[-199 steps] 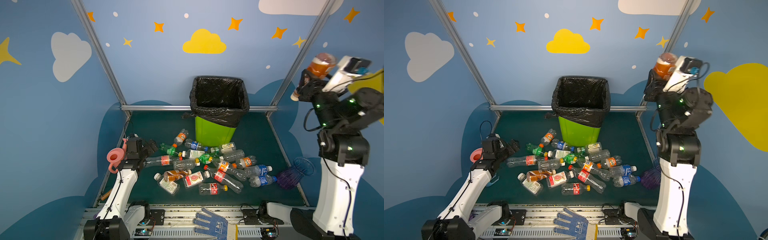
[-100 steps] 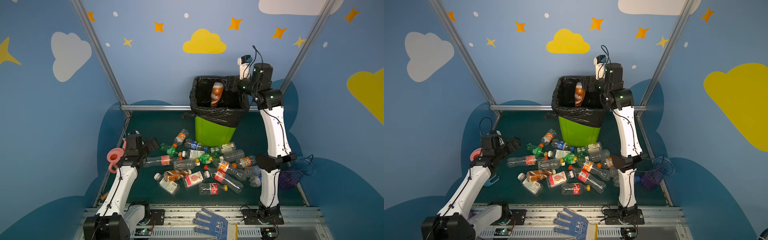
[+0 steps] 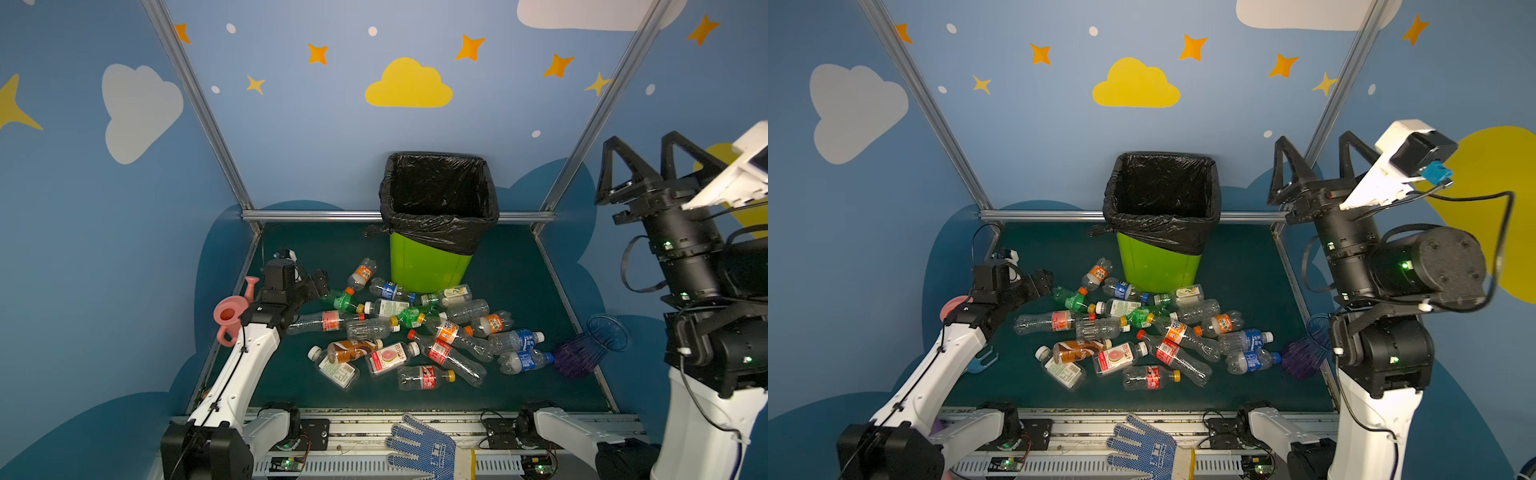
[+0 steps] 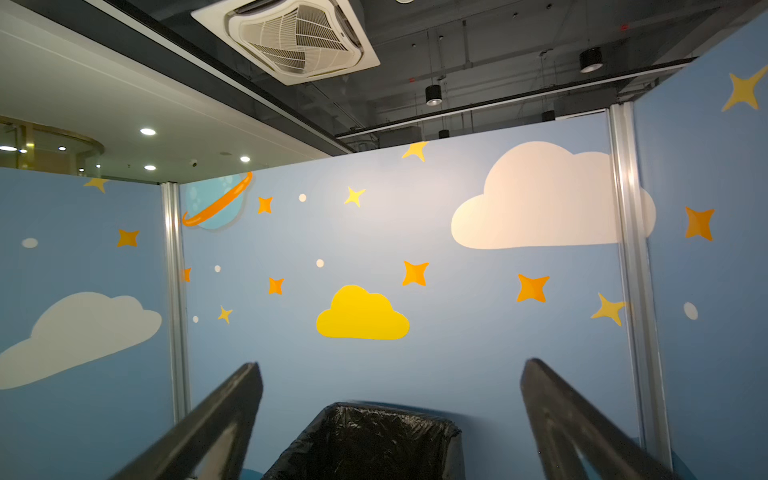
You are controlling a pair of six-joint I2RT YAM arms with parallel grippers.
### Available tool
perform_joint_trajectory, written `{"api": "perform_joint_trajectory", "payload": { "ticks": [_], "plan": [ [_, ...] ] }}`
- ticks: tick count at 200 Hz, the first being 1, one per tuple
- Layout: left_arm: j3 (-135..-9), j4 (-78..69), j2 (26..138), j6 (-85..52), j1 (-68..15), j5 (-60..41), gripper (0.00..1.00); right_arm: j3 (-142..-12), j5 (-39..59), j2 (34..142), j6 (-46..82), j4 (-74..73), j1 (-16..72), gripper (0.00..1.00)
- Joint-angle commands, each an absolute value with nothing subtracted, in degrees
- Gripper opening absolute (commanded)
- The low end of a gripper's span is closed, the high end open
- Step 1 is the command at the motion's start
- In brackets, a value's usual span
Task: Throw the plastic bottles in the bin
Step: 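Lift the brown-label bottle with the right gripper over the bin and release, then grasp the orange-label bottle with the left gripper while the right arm withdraws, then lift the orange-label bottle with the left gripper over the bin and release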
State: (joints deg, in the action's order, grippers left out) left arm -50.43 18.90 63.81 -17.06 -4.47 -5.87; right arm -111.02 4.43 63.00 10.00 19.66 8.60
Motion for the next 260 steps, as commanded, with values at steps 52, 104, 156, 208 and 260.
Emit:
{"api": "perform_joint_trajectory", "payload": {
  "ticks": [52,104,156,208,260],
  "plan": [
    [-64.74,29.55,80.32,-3.91,-12.85,-2.90,1.00,-75.51,12.29,61.20,20.93,22.32,-4.76,0.98],
    [-77.30,36.14,93.99,-0.61,-15.06,-3.28,0.98,-55.71,17.84,58.15,24.94,17.54,-10.99,0.98],
    [-89.27,42.76,106.70,2.65,-17.14,-1.20,0.96,-47.30,21.14,58.60,26.36,13.98,-14.86,0.98],
    [-100.64,49.47,118.00,6.54,-17.68,0.75,0.89,-46.85,21.88,59.76,26.80,14.11,-17.39,0.98],
    [-108.74,54.19,125.56,9.39,-18.28,2.97,0.85,-46.45,22.06,61.30,27.45,13.71,-18.53,0.98]
  ]
}}
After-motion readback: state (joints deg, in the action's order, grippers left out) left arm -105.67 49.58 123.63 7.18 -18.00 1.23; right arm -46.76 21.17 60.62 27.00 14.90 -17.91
